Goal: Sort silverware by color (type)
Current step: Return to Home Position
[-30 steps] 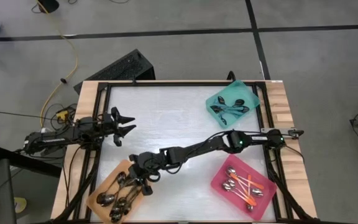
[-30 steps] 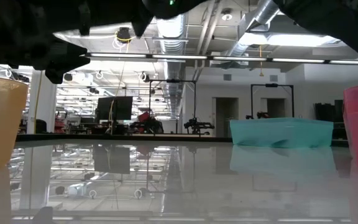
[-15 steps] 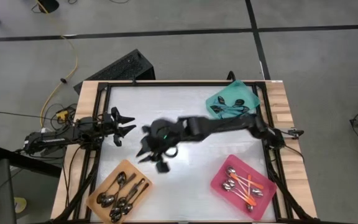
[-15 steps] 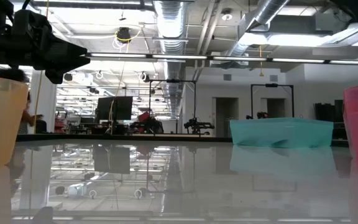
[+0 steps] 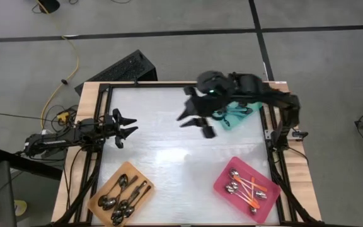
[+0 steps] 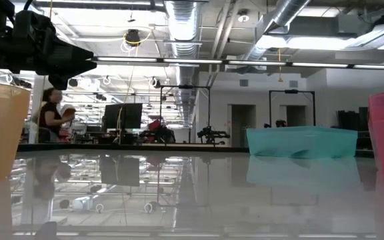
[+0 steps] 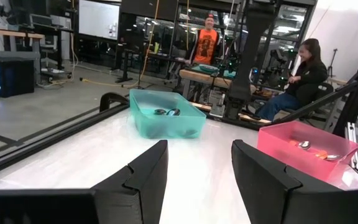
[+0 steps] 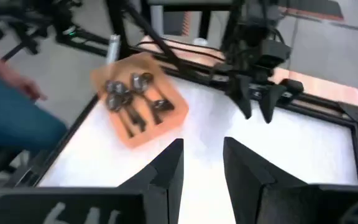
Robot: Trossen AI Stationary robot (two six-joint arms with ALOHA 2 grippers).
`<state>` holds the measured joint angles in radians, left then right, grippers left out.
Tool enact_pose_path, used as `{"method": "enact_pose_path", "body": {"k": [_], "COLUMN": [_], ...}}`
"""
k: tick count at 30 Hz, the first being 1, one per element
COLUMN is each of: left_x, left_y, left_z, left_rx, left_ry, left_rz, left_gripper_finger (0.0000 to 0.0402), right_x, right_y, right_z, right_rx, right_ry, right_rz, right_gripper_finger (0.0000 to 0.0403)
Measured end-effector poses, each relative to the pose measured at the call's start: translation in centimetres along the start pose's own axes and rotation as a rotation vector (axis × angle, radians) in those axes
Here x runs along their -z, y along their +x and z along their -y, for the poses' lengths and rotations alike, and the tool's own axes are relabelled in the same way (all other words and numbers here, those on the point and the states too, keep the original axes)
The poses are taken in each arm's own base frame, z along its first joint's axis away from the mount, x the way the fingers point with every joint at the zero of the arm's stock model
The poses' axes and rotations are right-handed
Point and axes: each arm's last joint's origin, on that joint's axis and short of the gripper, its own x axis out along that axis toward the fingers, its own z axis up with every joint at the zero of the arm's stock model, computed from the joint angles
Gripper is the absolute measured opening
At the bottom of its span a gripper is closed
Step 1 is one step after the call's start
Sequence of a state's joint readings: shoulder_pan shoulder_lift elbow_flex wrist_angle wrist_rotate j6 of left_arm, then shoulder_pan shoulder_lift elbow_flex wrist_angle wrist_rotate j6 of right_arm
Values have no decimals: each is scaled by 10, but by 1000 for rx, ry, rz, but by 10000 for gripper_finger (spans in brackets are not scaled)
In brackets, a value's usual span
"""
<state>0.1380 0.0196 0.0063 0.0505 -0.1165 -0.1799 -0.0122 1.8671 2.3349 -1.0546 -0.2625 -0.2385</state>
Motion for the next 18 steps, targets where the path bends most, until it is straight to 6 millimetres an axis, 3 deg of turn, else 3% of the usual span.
{"method": "enact_pose_path", "body": {"k": [5,11,18], "left_x": [0,0,0], "left_y": [0,0,0], "left_z": [0,0,0], "left_rx": [0,0,0], "left_ry": [0,0,0], "left_rz": [0,0,0], "left_gripper_finger": [164,164,164], "right_x": [7,29,70], "right_y": [-59,-162,-230], "right_z": [-5,-19,-63], "right_rx": [-25,66,96], "right_ry": [-62,36,-16], "right_rz": [-24,-25,96], "right_gripper_finger": [121,121,121]}}
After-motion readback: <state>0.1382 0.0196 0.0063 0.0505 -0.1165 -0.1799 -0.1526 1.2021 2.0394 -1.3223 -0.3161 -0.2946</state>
